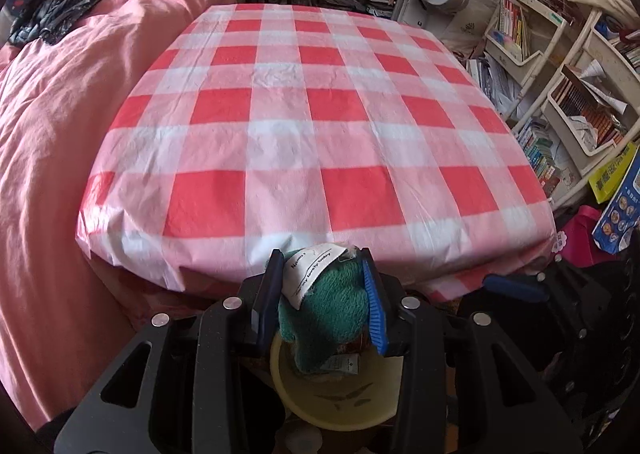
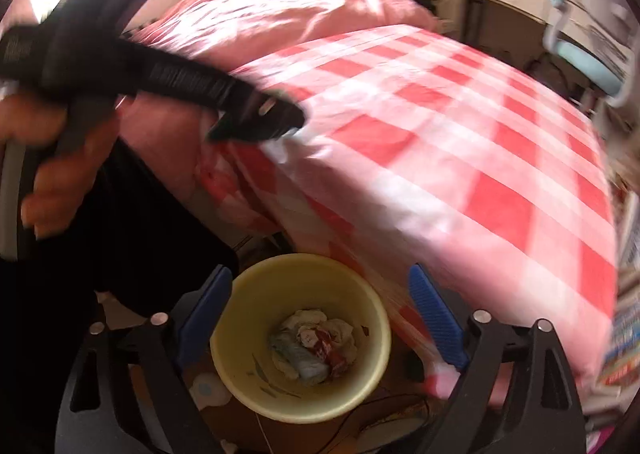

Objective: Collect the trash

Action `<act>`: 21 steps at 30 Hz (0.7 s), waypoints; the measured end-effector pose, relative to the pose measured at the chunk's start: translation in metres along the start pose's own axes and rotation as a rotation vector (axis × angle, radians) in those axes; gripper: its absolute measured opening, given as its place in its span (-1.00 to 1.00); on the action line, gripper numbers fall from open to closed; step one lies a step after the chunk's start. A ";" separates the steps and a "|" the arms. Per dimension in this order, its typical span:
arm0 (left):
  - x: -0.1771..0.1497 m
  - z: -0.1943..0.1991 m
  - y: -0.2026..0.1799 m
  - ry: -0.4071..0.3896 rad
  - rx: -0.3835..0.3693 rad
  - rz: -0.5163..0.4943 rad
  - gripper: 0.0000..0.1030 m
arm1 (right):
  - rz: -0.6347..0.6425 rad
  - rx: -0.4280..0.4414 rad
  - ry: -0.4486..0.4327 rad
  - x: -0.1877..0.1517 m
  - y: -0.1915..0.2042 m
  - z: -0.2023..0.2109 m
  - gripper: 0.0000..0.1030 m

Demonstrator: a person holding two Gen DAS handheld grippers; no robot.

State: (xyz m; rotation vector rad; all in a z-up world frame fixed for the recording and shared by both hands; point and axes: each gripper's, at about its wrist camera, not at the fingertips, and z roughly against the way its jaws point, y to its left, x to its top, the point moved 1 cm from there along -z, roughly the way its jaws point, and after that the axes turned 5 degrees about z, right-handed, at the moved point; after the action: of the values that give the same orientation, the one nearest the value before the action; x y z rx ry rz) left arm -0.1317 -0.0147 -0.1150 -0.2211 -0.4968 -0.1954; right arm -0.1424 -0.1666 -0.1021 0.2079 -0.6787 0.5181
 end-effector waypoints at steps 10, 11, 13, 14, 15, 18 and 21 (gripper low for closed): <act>-0.050 -0.004 -0.033 0.081 0.029 -0.130 0.07 | -0.128 -0.283 -0.038 -0.021 -0.015 0.034 0.85; -0.051 -0.001 -0.034 0.064 0.043 -0.134 0.16 | -0.143 -0.301 -0.039 -0.021 -0.016 0.034 0.85; -0.053 0.005 -0.035 0.020 0.071 -0.133 0.39 | -0.173 -0.331 -0.049 -0.024 -0.017 0.038 0.85; -0.053 0.008 -0.036 -0.002 0.083 -0.131 0.42 | -0.181 -0.342 -0.055 -0.025 -0.018 0.039 0.85; -0.052 0.012 -0.036 -0.027 0.096 -0.127 0.50 | -0.188 -0.360 -0.065 -0.025 -0.018 0.041 0.85; -0.048 0.021 -0.037 -0.096 0.125 -0.113 0.64 | -0.189 -0.401 -0.083 -0.027 -0.020 0.047 0.85; -0.043 0.032 -0.039 -0.171 0.153 -0.101 0.75 | -0.191 -0.433 -0.111 -0.028 -0.019 0.053 0.85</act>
State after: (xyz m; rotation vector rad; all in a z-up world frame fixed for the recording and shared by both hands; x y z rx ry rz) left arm -0.1924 -0.0379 -0.1029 -0.0627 -0.6906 -0.2370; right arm -0.1802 -0.2124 -0.0801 -0.1067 -0.8524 0.1695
